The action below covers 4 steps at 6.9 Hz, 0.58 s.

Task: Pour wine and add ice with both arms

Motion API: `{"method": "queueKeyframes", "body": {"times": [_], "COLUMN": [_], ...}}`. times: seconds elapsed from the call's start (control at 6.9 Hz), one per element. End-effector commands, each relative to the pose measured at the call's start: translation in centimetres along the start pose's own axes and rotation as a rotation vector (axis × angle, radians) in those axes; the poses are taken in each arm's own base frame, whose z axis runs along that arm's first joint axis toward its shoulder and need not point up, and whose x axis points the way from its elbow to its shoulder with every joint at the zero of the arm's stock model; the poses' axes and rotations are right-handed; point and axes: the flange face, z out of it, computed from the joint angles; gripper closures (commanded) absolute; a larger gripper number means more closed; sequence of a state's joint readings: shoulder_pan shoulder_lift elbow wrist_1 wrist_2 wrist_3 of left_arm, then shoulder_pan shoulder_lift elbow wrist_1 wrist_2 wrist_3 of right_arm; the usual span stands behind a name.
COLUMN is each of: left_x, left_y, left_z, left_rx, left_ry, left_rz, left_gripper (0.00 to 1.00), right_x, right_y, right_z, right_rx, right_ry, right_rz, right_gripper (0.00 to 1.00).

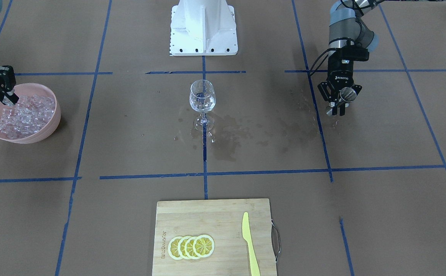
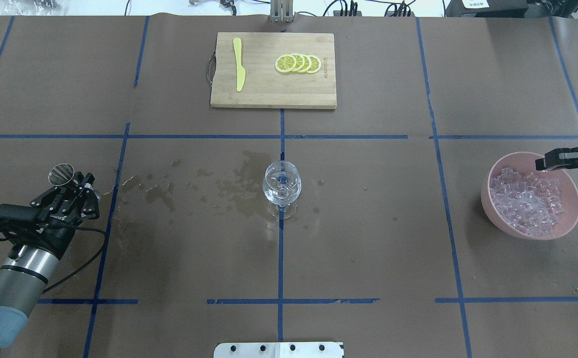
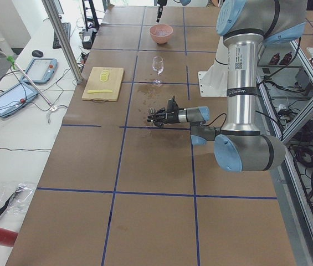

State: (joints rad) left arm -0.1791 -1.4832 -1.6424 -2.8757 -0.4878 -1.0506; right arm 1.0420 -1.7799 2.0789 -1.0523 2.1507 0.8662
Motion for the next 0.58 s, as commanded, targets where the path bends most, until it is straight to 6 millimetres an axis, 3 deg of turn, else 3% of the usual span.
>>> {"method": "queueKeyframes", "body": {"times": [0.0, 0.43], "left_x": [-0.3, 1.3], "left_y": [2.2, 3.8], "left_z": [-0.3, 0.0], "left_rx": [0.019, 0.05], "left_ry": [-0.02, -0.03], "left_rz": [-0.019, -0.019], "left_gripper": [1.0, 1.0], "right_x": [-0.7, -1.3], "right_y": [-0.2, -0.3], "right_z": [-1.0, -1.5], "right_rx": [0.012, 0.022], "right_ry": [-0.019, -0.03], "right_rz": [-0.001, -0.009], "right_gripper": [1.0, 1.0]}}
